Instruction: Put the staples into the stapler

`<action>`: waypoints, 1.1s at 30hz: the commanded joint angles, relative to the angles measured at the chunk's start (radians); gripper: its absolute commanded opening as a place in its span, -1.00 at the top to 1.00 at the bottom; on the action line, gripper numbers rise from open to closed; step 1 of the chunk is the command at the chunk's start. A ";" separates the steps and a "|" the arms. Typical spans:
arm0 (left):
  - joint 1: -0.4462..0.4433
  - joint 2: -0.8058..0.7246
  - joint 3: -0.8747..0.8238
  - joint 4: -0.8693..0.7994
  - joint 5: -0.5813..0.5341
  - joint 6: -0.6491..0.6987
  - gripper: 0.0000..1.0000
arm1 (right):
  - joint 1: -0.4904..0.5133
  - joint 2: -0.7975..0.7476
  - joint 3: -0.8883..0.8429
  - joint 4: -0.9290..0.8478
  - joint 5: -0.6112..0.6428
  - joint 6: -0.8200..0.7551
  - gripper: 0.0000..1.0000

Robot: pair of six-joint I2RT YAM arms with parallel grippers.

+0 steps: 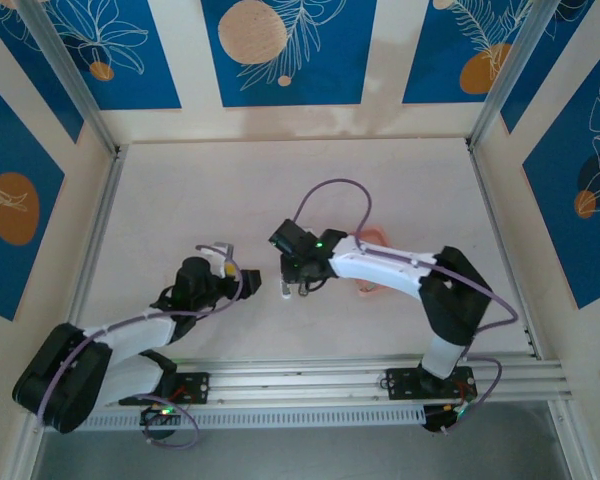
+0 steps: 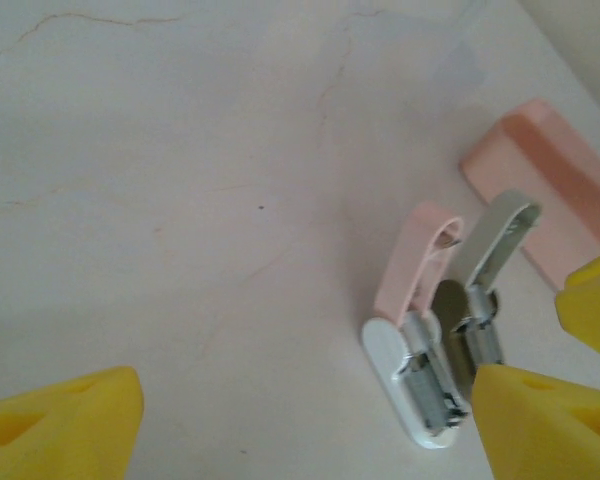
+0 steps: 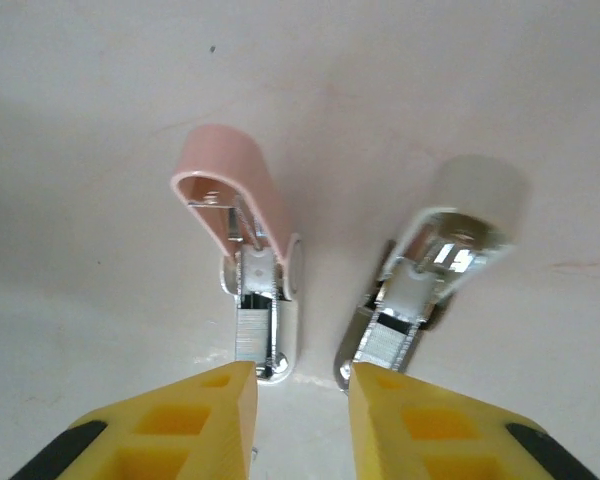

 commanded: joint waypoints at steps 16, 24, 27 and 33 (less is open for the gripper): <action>-0.041 -0.014 0.124 -0.254 0.166 -0.338 -0.29 | -0.076 -0.449 -0.448 0.219 -0.115 0.069 0.31; -0.105 0.175 0.212 -0.206 0.193 -0.334 -0.10 | -0.044 -0.529 -0.562 0.294 -0.074 0.132 0.27; -0.122 0.235 0.245 -0.188 0.192 -0.333 -0.02 | -0.039 -0.540 -0.564 0.309 -0.081 0.116 0.27; -0.144 0.330 0.296 -0.173 0.200 -0.351 0.16 | -0.039 -0.552 -0.567 0.320 -0.081 0.108 0.26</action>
